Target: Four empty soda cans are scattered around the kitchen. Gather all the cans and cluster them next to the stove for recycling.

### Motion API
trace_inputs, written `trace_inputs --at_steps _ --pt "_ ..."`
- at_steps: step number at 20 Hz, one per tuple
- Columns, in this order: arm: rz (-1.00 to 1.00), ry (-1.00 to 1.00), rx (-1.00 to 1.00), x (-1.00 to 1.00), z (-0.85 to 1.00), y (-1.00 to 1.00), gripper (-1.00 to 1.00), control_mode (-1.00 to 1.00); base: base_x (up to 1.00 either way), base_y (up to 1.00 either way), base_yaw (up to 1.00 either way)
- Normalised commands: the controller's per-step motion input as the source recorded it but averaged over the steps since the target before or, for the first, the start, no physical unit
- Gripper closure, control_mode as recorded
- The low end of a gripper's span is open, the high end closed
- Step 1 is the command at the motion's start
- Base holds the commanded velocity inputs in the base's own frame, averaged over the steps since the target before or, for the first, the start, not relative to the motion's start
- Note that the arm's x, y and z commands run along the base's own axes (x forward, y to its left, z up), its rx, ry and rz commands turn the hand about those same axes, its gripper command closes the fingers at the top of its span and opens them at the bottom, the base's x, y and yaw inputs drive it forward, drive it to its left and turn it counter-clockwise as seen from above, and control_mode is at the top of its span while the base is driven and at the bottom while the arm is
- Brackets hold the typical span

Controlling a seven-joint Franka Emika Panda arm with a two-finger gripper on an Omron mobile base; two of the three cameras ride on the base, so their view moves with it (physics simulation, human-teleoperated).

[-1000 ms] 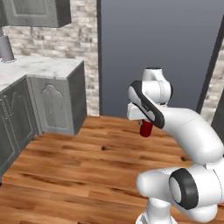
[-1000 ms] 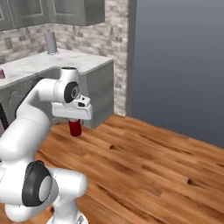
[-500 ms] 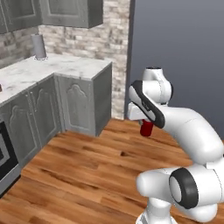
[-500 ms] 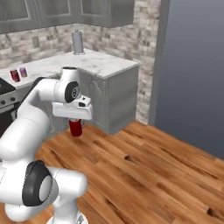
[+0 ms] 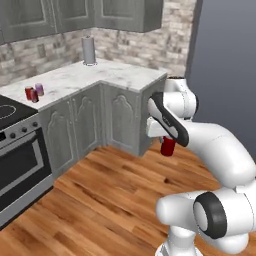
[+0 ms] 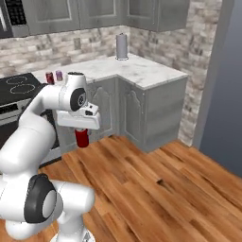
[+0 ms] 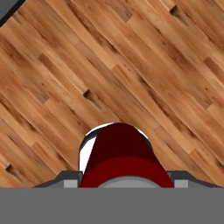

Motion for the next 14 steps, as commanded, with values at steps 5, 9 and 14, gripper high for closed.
trace_inputs --at_steps 5,9,14 --pt "0.00 0.00 0.00 0.00 0.00 0.00 1.00 1.00 0.49 0.00 0.39" --pt "0.00 0.00 0.00 0.00 0.00 0.00 1.00 1.00 0.48 0.00 0.40" --pt "0.00 0.00 0.00 0.00 0.00 0.00 1.00 1.00 0.50 0.00 0.40"
